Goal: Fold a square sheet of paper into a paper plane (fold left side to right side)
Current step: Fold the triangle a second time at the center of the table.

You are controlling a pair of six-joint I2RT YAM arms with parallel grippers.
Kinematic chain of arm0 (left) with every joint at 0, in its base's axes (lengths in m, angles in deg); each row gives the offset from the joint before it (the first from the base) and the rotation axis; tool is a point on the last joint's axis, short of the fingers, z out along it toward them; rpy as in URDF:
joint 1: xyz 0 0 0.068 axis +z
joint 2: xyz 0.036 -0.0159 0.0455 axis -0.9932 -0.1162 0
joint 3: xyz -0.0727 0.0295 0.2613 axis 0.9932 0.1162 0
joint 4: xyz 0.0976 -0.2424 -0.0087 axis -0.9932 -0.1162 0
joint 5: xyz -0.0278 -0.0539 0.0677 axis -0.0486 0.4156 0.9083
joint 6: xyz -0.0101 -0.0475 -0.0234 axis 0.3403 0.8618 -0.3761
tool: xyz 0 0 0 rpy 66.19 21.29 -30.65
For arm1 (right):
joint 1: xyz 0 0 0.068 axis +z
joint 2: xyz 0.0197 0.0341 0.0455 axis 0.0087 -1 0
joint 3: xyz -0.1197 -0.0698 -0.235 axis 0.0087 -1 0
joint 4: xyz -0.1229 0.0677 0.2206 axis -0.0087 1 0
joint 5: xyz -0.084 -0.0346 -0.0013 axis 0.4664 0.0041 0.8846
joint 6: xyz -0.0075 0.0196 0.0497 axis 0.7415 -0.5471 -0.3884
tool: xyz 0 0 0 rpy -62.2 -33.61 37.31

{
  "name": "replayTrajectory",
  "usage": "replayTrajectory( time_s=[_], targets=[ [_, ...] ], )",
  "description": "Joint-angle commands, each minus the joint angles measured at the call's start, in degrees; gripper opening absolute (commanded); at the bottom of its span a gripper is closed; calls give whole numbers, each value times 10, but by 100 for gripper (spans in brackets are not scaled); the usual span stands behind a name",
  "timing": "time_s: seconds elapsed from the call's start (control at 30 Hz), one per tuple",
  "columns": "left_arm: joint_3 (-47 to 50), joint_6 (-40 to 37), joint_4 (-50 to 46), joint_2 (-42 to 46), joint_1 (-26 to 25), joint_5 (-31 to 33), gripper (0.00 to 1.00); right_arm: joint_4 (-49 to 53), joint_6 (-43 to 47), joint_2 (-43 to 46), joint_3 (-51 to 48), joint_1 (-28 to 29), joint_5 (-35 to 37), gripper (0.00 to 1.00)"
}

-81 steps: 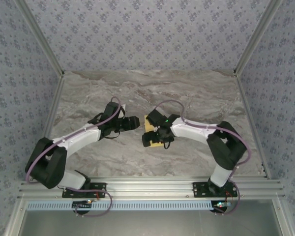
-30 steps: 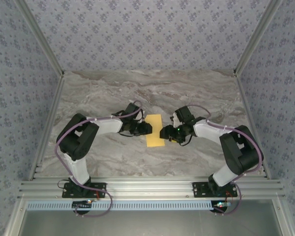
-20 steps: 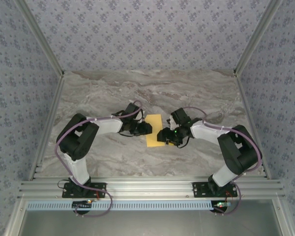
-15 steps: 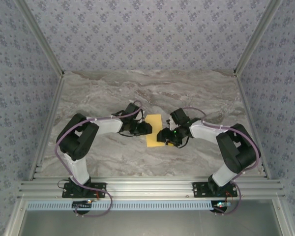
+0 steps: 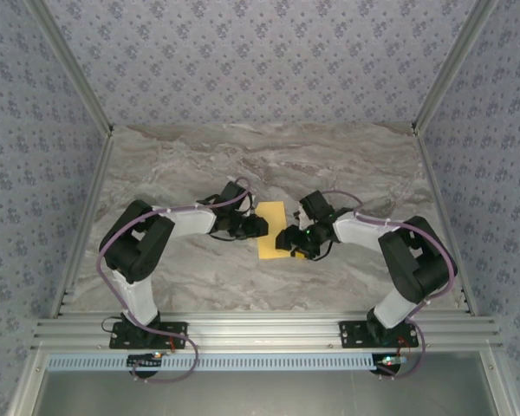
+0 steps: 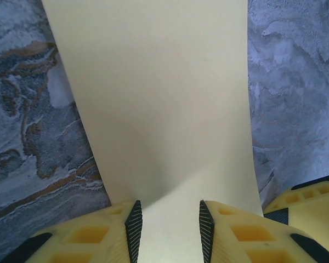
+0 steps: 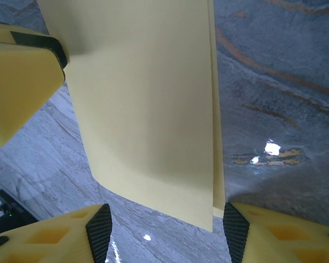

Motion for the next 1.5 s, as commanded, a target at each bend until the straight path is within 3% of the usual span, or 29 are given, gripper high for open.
replayTrajectory(
  time_s=[0.0, 0.37, 0.57, 0.83, 0.97, 1.13, 1.47],
  targets=[
    [5, -2, -4, 5, 0, -1, 35, -55, -20, -16, 10, -5, -27, 59],
    [7, -7, 12, 19, -1, -10, 37, -81, -18, -22, 14, -32, -50, 59],
    [24, -28, 36, 69, 6, -8, 51, -103, -19, -32, 20, -50, -72, 59],
    [116, -67, 91, 196, 8, 20, 67, -107, -20, -54, 51, -59, -91, 57],
    [155, -120, 68, 270, -35, 68, 72, -96, -21, -54, 69, -64, -94, 55],
    [162, -159, 33, 308, -124, 141, 76, -90, -28, -52, 91, -61, -108, 55],
    [33, -199, -64, 169, -214, 263, 77, -70, -31, -56, 113, -54, -99, 55]
  ],
)
